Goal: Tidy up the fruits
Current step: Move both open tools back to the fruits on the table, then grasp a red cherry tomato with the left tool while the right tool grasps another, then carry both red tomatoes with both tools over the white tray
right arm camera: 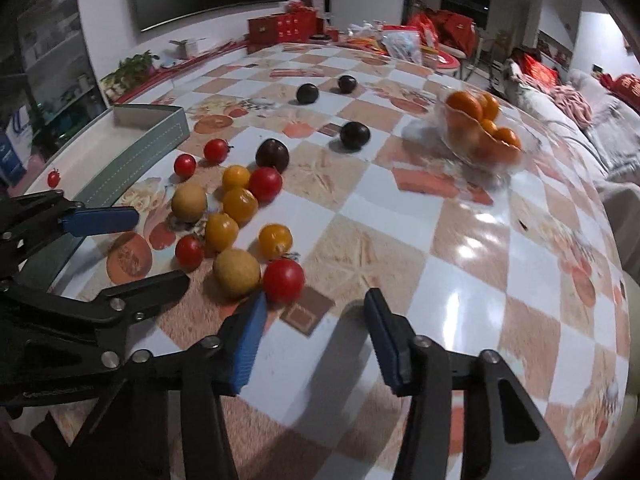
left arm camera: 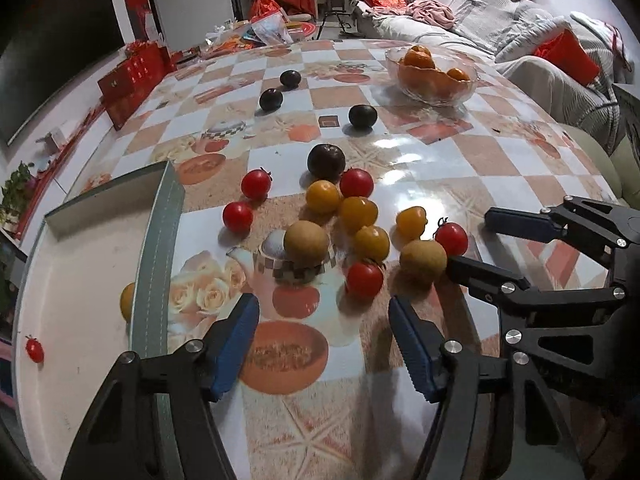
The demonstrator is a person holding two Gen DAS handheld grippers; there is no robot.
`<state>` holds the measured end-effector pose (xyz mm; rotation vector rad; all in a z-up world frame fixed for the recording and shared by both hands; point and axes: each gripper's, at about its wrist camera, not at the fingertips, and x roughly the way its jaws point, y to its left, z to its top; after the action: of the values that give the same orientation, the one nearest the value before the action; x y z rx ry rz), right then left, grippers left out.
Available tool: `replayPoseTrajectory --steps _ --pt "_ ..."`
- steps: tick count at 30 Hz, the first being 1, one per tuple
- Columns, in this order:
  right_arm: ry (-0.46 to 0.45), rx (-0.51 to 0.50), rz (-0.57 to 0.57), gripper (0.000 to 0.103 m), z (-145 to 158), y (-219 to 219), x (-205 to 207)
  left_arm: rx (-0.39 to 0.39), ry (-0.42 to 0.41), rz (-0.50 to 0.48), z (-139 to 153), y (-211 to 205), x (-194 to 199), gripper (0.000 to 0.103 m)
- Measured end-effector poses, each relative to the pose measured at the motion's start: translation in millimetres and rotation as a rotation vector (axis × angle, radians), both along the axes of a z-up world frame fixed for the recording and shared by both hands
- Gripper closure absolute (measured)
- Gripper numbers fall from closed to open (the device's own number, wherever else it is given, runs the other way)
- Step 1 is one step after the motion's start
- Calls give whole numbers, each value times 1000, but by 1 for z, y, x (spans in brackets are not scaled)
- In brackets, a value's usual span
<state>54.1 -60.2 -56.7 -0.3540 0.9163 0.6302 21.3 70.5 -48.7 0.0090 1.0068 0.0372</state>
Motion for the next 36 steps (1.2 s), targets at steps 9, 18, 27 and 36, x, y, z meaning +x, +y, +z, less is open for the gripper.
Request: replayPoseTrajectory --steps 9,18,27,36 --pt "24 37 86 80 0 9 12 -21 10 -6 -4 -5 13 45" --pt "44 48 8 81 3 -3 1 -35 -15 -46 -2 -18 10 82" --pt "79 83 -40 80 6 -16 -11 -63 -14 -38 -2 -11 -11 82" --pt "99 93 -80 80 4 -22 -29 -101 -10 -32 -1 -2 -32 82"
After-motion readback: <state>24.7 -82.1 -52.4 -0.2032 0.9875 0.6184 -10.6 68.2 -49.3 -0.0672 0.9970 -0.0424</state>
